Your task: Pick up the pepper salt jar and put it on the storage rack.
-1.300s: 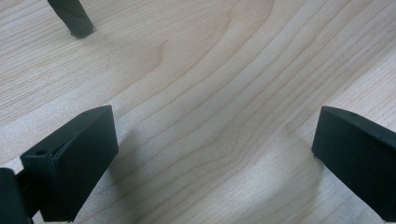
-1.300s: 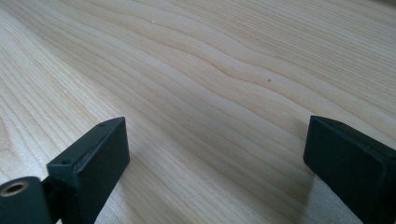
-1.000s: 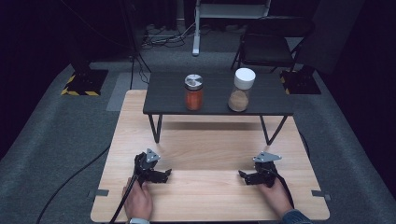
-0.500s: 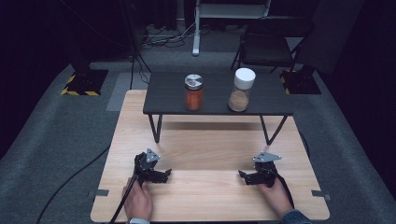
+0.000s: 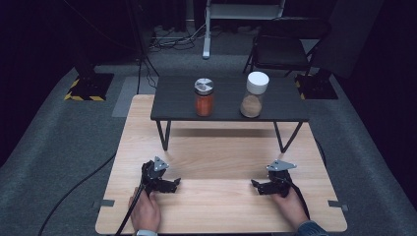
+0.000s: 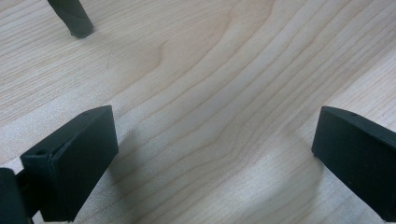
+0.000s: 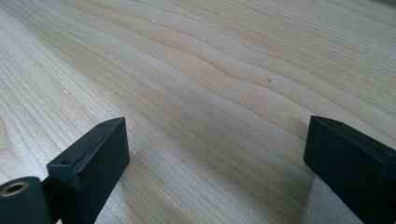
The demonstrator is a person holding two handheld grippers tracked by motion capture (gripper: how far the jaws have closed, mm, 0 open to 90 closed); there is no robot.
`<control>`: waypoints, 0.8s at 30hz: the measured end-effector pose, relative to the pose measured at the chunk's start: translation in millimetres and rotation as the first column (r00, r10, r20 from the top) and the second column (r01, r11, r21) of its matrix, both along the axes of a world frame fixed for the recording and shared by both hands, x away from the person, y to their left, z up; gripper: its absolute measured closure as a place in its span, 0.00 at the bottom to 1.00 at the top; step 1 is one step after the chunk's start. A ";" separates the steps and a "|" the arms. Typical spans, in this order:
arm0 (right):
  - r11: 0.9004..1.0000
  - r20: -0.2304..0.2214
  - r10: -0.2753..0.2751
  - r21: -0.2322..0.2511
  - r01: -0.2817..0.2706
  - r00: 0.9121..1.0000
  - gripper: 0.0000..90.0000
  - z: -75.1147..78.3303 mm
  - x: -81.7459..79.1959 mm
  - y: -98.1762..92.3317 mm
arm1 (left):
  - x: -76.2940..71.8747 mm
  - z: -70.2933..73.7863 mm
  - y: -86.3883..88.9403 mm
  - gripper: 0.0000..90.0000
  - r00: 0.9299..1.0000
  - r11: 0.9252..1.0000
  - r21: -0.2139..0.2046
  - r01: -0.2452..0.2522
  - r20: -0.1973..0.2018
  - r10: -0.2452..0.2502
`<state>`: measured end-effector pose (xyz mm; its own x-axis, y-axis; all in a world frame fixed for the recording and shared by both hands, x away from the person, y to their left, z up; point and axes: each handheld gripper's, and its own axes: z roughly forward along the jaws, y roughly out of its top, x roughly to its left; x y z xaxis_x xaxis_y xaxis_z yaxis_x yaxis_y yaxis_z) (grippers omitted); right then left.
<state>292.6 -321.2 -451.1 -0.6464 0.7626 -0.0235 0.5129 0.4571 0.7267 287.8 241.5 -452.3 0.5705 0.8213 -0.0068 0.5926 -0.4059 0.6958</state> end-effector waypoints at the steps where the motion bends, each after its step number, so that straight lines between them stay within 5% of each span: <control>1: 1.000 0.000 0.000 0.000 0.000 1.000 0.07 0.0 0.0 0.0 | 0.0 0.0 0.0 0.00 1.000 1.000 0.000 0.000 0.000 0.000; 24: 1.000 -0.001 0.001 0.003 -0.001 1.000 0.07 -0.1 0.2 -0.4 | -0.1 0.2 -0.3 0.00 1.000 1.000 0.000 -0.003 -0.003 0.003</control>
<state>292.7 -321.6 -451.2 -0.6473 0.7619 -0.0207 0.5130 0.4556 0.7275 287.6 241.3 -452.1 0.5683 0.8228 -0.0087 0.5956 -0.4040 0.6943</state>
